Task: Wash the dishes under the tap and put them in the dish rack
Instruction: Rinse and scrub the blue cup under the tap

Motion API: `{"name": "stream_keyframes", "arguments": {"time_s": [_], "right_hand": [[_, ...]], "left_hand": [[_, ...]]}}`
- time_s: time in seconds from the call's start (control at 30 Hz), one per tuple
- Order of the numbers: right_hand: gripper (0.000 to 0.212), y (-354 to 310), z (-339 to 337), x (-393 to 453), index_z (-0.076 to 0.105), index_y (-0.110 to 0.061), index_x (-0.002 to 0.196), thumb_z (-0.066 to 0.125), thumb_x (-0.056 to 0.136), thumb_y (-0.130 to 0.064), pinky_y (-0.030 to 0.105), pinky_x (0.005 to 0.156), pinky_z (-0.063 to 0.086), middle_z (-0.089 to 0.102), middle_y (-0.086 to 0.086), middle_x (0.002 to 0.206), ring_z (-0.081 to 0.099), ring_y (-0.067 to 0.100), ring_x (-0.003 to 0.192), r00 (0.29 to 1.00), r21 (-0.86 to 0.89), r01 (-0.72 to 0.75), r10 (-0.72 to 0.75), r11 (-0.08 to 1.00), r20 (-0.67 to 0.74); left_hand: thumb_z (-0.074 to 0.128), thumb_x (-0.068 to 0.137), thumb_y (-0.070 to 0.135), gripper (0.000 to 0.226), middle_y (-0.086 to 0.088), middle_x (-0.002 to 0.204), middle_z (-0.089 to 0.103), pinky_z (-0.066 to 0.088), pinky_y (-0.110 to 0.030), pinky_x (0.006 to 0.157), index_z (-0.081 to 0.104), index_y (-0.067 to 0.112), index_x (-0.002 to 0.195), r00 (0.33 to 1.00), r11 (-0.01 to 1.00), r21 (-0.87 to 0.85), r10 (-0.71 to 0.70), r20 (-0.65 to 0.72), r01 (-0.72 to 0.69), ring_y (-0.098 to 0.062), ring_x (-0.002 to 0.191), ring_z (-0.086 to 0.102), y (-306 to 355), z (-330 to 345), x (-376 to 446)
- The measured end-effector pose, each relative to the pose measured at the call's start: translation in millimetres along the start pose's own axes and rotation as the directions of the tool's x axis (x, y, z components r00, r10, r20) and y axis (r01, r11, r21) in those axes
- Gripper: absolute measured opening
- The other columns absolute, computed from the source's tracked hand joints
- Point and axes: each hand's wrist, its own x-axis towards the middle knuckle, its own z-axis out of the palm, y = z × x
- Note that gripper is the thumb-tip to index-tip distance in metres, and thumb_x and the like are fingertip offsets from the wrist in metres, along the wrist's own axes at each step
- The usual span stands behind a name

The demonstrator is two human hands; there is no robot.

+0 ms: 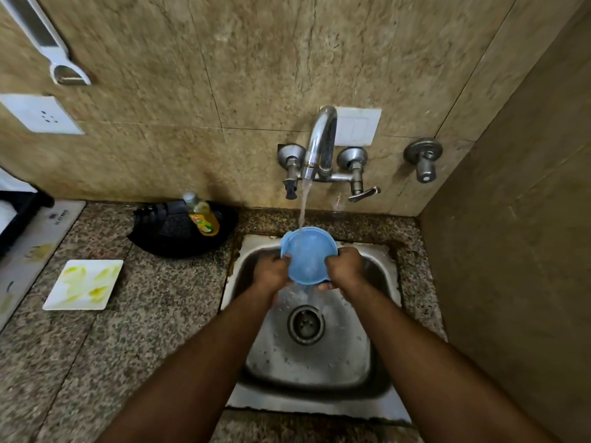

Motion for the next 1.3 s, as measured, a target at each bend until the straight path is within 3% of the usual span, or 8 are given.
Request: {"name": "stream_keyframes", "arguments": {"time_s": [0.27,0.53,0.67,0.77,0.97,1.1,1.2,1.3], "right_hand": [[0.056,26.1,3.6,-23.2,0.045,-0.011,0.129,0.074,0.081,-0.010,0.026,0.076,0.045,0.056,-0.002,0.106,0.056,0.013,0.092,0.911,-0.217,0.338,-0.376,0.916,-0.167],[0.069,42.0,10.3,-28.0,0.033,-0.019,0.129,0.080,0.079,-0.029,0.029,0.073,0.046,0.059,0.002,0.116,0.064,0.024,0.107,0.908,-0.351,0.379,-0.417,0.857,-0.037],[0.090,43.9,0.7,-24.5,0.019,-0.019,0.158,0.063,0.084,-0.043,0.042,0.119,0.031,0.023,0.008,0.166,0.021,0.028,0.154,0.739,-0.592,0.593,-0.661,0.546,0.130],[0.065,35.5,0.8,-17.0,0.022,-0.021,0.163,0.030,0.102,-0.041,0.044,0.128,0.013,0.016,0.004,0.171,0.009,0.022,0.159,0.558,-0.624,0.740,-0.747,0.250,0.362],[0.043,-17.3,7.4,2.5,0.062,-0.011,0.128,0.039,0.102,-0.037,0.037,0.099,0.045,0.068,0.012,0.125,0.063,0.030,0.115,0.708,-0.744,0.599,-0.630,0.296,0.320],[0.074,-0.3,21.7,-18.1,0.037,-0.006,0.156,0.055,0.088,-0.030,0.044,0.127,0.019,0.036,0.017,0.162,0.028,0.031,0.152,0.575,-0.727,0.679,-0.688,0.100,0.443],[0.079,16.5,22.5,-25.2,0.015,-0.011,0.164,0.050,0.095,-0.024,0.038,0.128,0.000,0.009,0.008,0.172,0.003,0.024,0.159,0.524,-0.629,0.767,-0.692,0.131,0.496],[0.054,5.3,27.2,-16.3,0.034,-0.013,0.158,0.041,0.106,-0.025,0.035,0.121,0.029,0.037,0.010,0.162,0.032,0.025,0.150,0.596,-0.562,0.755,-0.709,0.337,0.377]], "left_hand": [[0.032,0.102,0.067,0.070,-0.014,0.137,0.060,0.042,-0.058,0.112,0.054,0.015,0.142,0.937,0.873,-0.345,-0.300,0.177,0.344,-0.040,0.129,0.056,48.7,37.9,-29.3],[0.047,0.107,0.020,0.027,-0.017,0.113,0.071,0.055,-0.037,0.067,0.060,0.003,0.124,0.979,0.866,-0.459,-0.153,0.131,0.197,-0.031,0.096,0.069,49.8,40.8,-33.4],[0.046,0.105,0.017,0.025,-0.015,0.099,0.066,0.056,-0.038,0.076,0.063,0.001,0.114,0.989,0.908,-0.396,-0.113,0.092,0.141,-0.026,0.082,0.064,39.5,23.2,-25.2],[0.041,0.108,0.016,0.029,-0.017,0.117,0.068,0.051,-0.040,0.097,0.063,0.001,0.119,0.990,0.904,-0.410,-0.077,0.117,0.119,-0.022,0.093,0.064,41.2,17.5,-25.8],[0.051,0.104,0.018,0.021,-0.017,0.118,0.070,0.052,-0.041,0.093,0.068,0.010,0.114,0.991,0.962,-0.271,0.070,0.113,-0.037,-0.024,0.099,0.065,34.5,18.3,-39.5],[0.044,0.103,0.011,0.030,-0.020,0.114,0.074,0.058,-0.036,0.095,0.071,0.002,0.113,0.996,0.890,-0.455,0.029,0.080,0.010,-0.026,0.104,0.074,37.0,10.9,-22.2],[0.040,0.106,0.009,0.030,-0.014,0.101,0.077,0.062,-0.030,0.083,0.070,0.002,0.105,0.995,0.904,-0.426,0.024,0.095,0.019,-0.022,0.091,0.076,37.9,-0.4,-24.2],[0.030,0.109,0.009,0.037,-0.012,0.089,0.073,0.058,-0.024,0.071,0.065,0.001,0.098,0.991,0.931,-0.363,0.071,0.111,-0.026,-0.019,0.077,0.070,32.1,-2.3,-35.6]]}}
